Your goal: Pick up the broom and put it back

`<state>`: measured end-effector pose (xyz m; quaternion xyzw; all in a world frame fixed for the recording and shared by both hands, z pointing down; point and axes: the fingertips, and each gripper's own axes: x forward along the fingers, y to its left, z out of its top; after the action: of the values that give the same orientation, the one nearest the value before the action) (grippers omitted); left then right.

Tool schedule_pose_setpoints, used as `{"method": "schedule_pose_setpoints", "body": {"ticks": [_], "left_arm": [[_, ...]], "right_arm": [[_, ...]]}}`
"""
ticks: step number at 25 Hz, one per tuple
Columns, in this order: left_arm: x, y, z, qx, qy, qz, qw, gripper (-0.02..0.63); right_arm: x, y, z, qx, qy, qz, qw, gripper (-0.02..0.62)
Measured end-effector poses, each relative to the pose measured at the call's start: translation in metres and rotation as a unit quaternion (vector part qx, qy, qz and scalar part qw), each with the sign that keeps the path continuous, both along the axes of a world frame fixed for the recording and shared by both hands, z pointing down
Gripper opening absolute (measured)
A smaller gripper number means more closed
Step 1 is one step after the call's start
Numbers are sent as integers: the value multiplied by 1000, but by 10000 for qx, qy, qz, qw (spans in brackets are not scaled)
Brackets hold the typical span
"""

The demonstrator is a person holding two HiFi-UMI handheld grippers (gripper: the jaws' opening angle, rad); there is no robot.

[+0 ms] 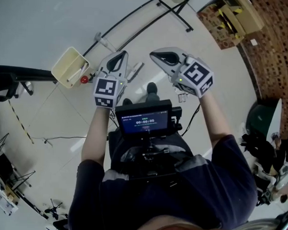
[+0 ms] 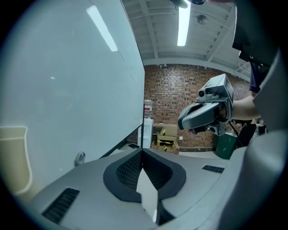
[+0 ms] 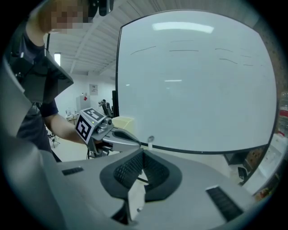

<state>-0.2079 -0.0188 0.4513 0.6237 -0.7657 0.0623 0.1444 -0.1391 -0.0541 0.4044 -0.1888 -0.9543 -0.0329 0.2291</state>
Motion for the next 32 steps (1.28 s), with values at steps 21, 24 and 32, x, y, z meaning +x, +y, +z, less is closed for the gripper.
{"method": "schedule_pose_setpoints", "body": {"ticks": [21, 24, 32], "left_arm": [[-112, -19, 142, -353, 684, -2244, 9714, 0], [-112, -16, 149, -391, 720, -2471, 9655, 2], [-116, -11, 183, -524, 912, -2633, 9590, 171]], "right_arm": [[-124, -47, 100, -436, 521, -988, 9928, 18], [-129, -36, 107, -256, 541, -1047, 9927, 18], [-114, -21, 115, -440, 818, -1078, 9898, 18]]}}
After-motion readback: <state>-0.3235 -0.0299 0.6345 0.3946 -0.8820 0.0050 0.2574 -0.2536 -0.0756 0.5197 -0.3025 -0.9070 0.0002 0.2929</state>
